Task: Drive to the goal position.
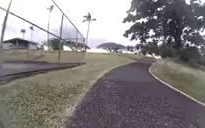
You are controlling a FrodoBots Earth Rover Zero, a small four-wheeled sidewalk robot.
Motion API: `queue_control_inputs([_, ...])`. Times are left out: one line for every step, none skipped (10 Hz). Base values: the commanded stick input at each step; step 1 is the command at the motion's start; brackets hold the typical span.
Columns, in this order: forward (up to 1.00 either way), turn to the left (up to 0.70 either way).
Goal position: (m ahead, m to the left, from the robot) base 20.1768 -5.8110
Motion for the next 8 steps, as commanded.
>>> queue_control_inputs([0.85,0.00])
queue_control_inputs([0.85,0.00])
queue_control_inputs([0.85,0.00])
queue_control_inputs([0.85,0.00])
queue_control_inputs([0.85,0.00])
queue_control_inputs([0.85,0.00])
queue_control_inputs([0.85,0.00])
queue_control_inputs([0.85,0.00])
